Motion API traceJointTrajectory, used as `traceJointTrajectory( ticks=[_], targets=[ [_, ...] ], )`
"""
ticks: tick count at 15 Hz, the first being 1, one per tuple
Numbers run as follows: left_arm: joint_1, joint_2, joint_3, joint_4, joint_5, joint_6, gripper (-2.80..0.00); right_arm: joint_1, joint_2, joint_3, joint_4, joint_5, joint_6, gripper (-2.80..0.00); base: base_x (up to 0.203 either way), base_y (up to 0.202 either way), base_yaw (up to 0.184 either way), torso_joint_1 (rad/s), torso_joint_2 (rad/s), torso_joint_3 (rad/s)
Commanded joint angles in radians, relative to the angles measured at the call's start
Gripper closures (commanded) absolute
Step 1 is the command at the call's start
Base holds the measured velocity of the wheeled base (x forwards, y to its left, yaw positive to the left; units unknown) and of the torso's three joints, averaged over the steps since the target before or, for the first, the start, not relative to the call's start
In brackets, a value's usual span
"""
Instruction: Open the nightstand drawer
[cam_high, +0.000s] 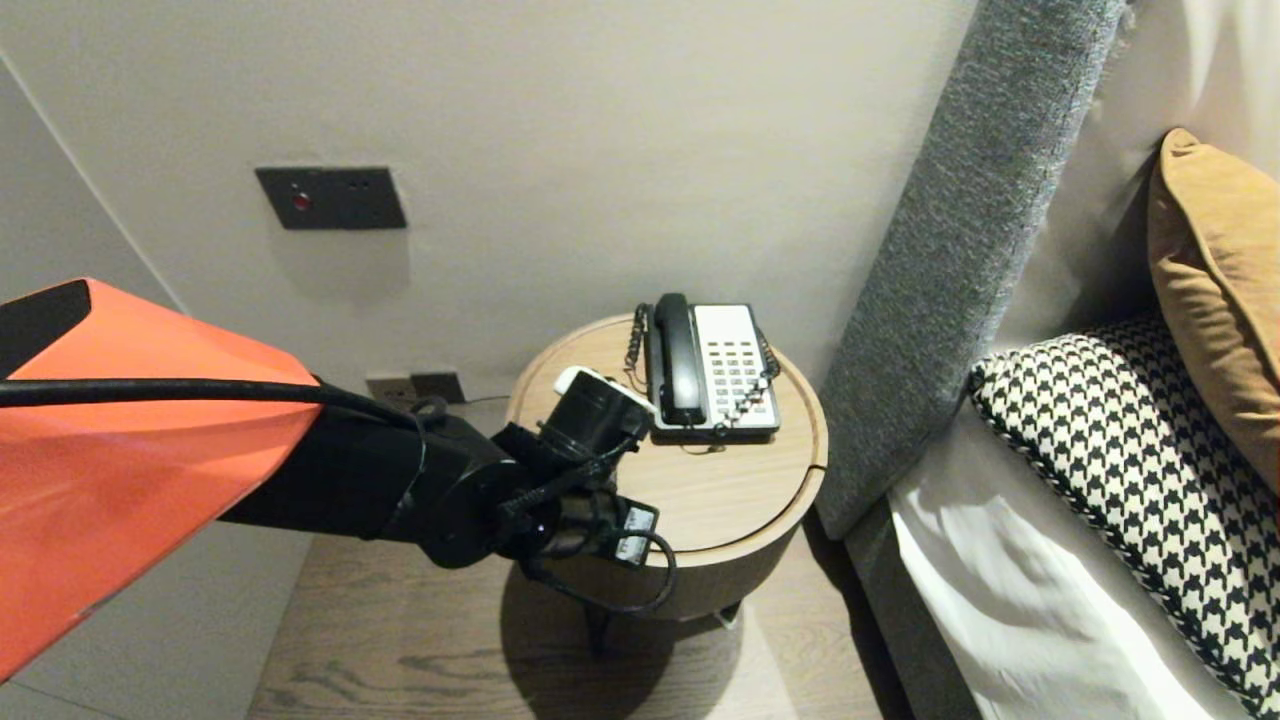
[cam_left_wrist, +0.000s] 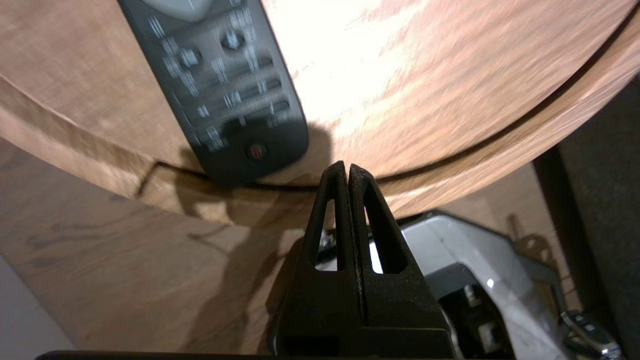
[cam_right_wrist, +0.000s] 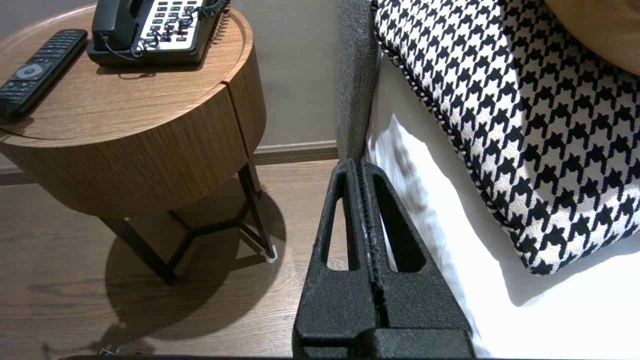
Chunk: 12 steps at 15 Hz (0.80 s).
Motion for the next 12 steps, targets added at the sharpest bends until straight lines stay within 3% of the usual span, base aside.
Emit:
traceJointTrajectory(
  ticks=[1, 12],
  targets=[
    [-0.003, 0.015, 0.007, -0.005, 0.003, -0.004, 0.00, 0.000, 0.000, 0.040, -0.001, 0.000, 0.000, 0.00, 0.000, 0.000, 0.000, 0.000, 0.00, 0.000],
    [-0.021, 0.028, 0.044, -0.045, 0.009, -0.009, 0.00, 0.000, 0.000, 0.040, -0.001, 0.000, 0.000, 0.00, 0.000, 0.000, 0.000, 0.000, 0.00, 0.000]
  ],
)
